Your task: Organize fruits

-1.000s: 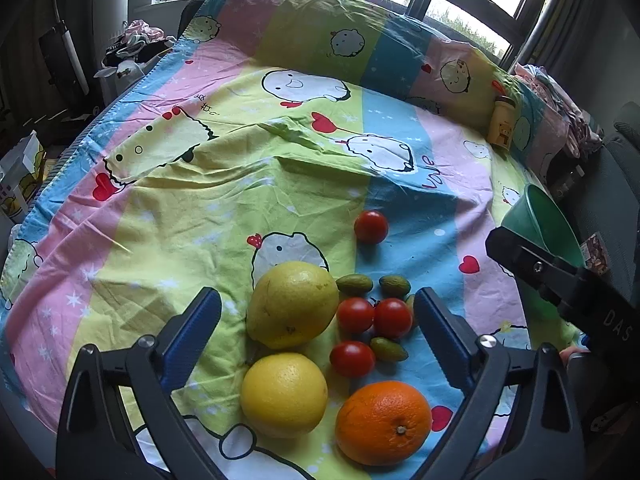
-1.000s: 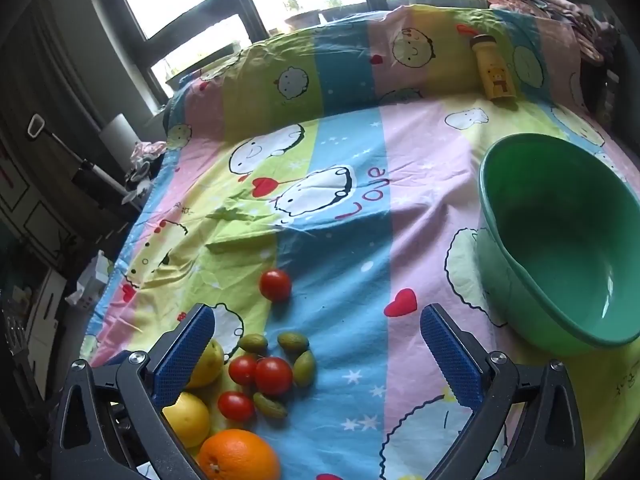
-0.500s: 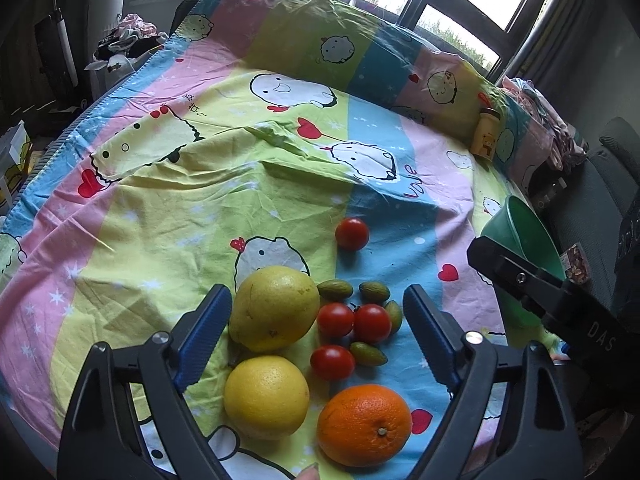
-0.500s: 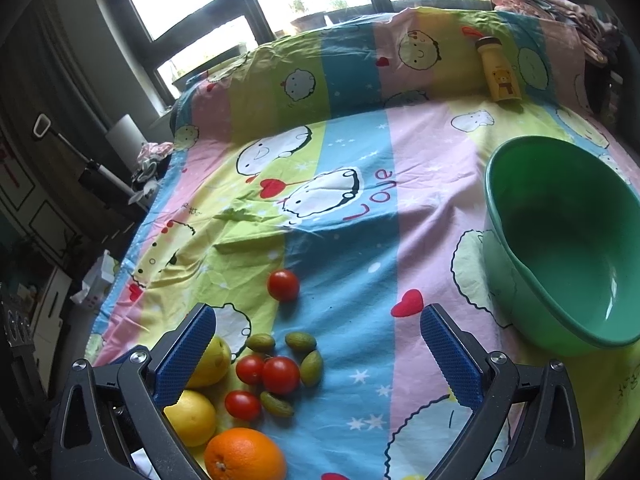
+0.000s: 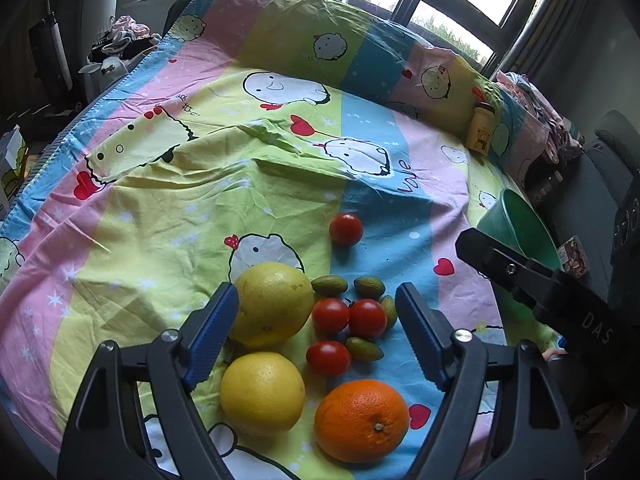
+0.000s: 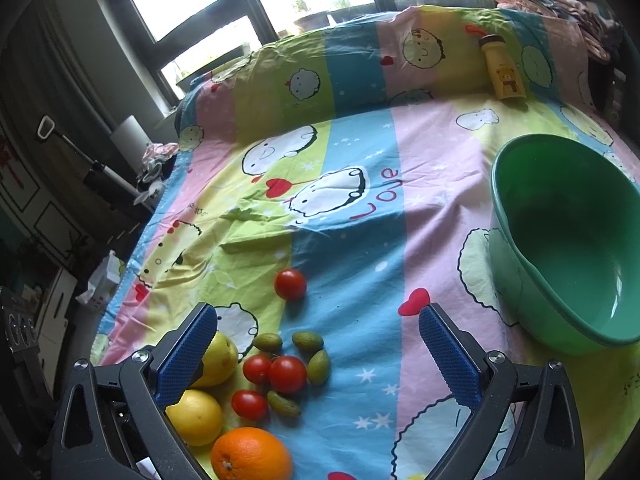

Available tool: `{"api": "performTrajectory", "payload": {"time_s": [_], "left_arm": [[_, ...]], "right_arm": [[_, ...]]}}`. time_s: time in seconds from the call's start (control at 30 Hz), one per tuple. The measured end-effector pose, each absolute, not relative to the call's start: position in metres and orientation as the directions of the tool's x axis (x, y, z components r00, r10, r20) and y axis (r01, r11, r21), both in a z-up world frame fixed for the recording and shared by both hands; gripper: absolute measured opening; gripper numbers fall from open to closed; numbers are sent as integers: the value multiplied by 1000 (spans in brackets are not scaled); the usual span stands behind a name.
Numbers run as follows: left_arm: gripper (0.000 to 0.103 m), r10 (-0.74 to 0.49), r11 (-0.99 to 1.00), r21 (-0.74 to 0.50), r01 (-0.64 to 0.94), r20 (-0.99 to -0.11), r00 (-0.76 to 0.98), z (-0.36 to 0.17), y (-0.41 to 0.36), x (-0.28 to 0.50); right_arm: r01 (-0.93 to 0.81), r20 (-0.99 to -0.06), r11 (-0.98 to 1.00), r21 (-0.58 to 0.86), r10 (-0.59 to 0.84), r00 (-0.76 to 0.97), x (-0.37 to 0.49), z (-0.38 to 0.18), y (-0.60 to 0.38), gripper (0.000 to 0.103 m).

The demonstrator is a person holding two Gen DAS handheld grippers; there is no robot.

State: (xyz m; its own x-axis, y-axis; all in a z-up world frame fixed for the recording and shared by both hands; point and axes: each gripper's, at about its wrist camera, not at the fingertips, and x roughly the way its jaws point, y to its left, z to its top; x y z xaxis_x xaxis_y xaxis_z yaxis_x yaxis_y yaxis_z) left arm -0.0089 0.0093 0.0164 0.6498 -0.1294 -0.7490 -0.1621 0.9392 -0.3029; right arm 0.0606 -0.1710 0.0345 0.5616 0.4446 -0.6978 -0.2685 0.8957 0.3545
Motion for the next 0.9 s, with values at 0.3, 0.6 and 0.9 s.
{"api": "performTrajectory", "payload": {"time_s": [0.3, 0.6, 0.9], "left_arm": [[74, -130, 941, -298, -162, -757, 640, 15, 10, -9], [74, -128, 945, -287, -158, -767, 629, 13, 8, -8], [74, -133, 943, -290, -162, -775, 617, 10, 9, -7]], "right_arm": [[-268, -706, 893, 363, 451, 546, 62, 31, -168, 86], [-275, -695, 866, 418, 500, 518, 62, 30, -171, 85], [-267, -705, 856, 444, 517, 486, 64, 27, -169, 85]]}}
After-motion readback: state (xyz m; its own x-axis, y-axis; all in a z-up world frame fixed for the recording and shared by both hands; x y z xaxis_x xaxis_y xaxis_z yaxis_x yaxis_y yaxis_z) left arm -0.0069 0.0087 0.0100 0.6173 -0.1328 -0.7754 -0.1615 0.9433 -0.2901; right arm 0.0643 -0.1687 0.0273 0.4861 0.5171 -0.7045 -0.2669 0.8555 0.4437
